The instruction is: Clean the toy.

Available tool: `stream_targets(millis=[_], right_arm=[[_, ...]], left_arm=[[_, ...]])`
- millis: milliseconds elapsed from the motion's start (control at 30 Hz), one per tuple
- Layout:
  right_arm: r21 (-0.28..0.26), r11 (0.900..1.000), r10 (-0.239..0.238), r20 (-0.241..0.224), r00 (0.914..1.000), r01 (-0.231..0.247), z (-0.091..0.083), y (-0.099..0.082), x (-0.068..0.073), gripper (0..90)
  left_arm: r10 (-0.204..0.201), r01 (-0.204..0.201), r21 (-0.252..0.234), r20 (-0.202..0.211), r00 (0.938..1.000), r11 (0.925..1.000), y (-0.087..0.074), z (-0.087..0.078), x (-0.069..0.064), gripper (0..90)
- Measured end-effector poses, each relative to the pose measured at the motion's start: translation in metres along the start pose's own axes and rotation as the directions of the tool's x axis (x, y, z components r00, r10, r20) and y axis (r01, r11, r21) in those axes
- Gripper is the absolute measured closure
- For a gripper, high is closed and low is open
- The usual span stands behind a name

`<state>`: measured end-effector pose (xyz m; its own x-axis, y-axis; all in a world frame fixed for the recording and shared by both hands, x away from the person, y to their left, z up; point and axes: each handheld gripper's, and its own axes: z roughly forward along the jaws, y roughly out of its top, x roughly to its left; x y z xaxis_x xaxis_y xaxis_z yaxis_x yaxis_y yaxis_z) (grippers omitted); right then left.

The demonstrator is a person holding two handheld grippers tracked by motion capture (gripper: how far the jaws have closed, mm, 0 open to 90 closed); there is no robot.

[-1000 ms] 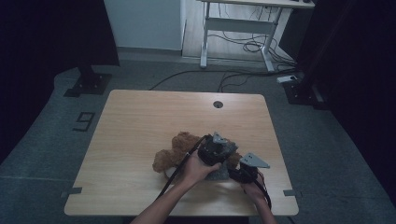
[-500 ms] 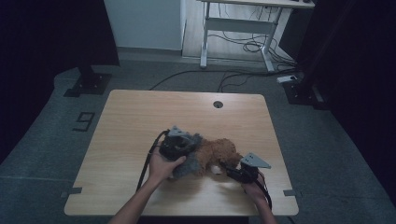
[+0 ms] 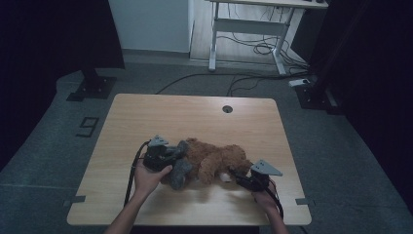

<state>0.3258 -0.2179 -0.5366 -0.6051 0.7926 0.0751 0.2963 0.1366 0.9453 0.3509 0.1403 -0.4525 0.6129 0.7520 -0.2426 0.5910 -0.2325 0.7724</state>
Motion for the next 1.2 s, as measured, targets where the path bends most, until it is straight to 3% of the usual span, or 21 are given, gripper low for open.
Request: stream_targets(millis=[67, 167, 333, 467, 533, 600, 633, 667, 733, 833, 933, 1033, 1200], right_arm=[[0.000, 1.0000, 0.005, 0.001, 1.0000, -0.005, 0.000, 0.000, 0.000, 40.7], [0.001, 0.9999, 0.011, 0.002, 0.9999, -0.011, 0.000, 0.000, 0.000, 40.6], [0.002, 0.9999, 0.011, 0.004, 0.9999, -0.011, 0.000, 0.000, 0.000, 40.6], [0.003, 0.9999, 0.012, 0.000, 0.9999, -0.012, -0.001, 0.000, 0.000, 40.5], [0.002, 0.9999, 0.011, -0.001, 0.9999, -0.011, -0.001, 0.000, 0.000, 40.5], [0.002, 0.9999, 0.012, -0.001, 0.9999, -0.012, -0.001, -0.001, 0.000, 40.4], [0.002, 0.9999, 0.012, -0.001, 0.9999, -0.012, -0.001, -0.001, 0.000, 40.4], [0.002, 0.9999, 0.011, -0.001, 0.9999, -0.011, -0.001, -0.001, 0.000, 40.4], [0.006, 1.0000, 0.003, 0.003, 1.0000, -0.003, -0.001, -0.001, 0.000, 40.3], [0.004, 1.0000, 0.003, 0.006, 1.0000, -0.003, 0.000, -0.001, 0.000, 40.3], [0.004, 1.0000, -0.003, 0.001, 1.0000, 0.003, 0.000, -0.001, 0.001, 40.3], [0.003, 1.0000, 0.003, 0.003, 1.0000, -0.003, 0.000, -0.001, 0.000, 40.3], [-0.001, 1.0000, 0.006, 0.005, 1.0000, -0.006, 0.001, -0.001, 0.001, 40.3]], left_arm=[[0.007, -0.006, -0.017, 0.013, 0.9999, 0.9998, 0.005, 0.001, -0.005, 78.5], [0.048, -0.047, -0.039, 0.039, 0.9981, 0.9982, 0.022, 0.007, -0.026, 78.9], [0.158, -0.155, -0.036, 0.107, 0.9816, 0.9873, 0.054, 0.035, -0.081, 79.5], [0.190, -0.193, 0.001, 0.162, 0.9683, 0.9813, 0.068, 0.073, -0.119, 79.6], [0.197, -0.206, 0.039, 0.168, 0.9659, 0.9778, 0.069, 0.093, -0.131, 79.5], [0.228, -0.241, 0.087, 0.137, 0.9641, 0.9667, 0.064, 0.109, -0.138, 79.5], [0.260, -0.270, 0.117, 0.097, 0.9608, 0.9557, 0.060, 0.117, -0.139, 79.5], [0.256, -0.267, 0.116, 0.099, 0.9616, 0.9568, 0.056, 0.119, -0.136, 79.5], [0.196, -0.209, 0.097, 0.127, 0.9722, 0.9731, 0.051, 0.116, -0.125, 79.5], [0.195, -0.199, 0.086, 0.057, 0.9792, 0.9762, 0.046, 0.100, -0.106, 79.5], [0.129, -0.131, 0.032, 0.057, 0.9900, 0.9909, 0.040, 0.075, -0.082, 79.7], [0.122, -0.122, 0.005, -0.004, 0.9925, 0.9925, 0.033, 0.051, -0.062, 79.7], [0.055, -0.055, -0.015, -0.009, 0.9984, 0.9984, 0.011, 0.026, -0.028, 79.7]])
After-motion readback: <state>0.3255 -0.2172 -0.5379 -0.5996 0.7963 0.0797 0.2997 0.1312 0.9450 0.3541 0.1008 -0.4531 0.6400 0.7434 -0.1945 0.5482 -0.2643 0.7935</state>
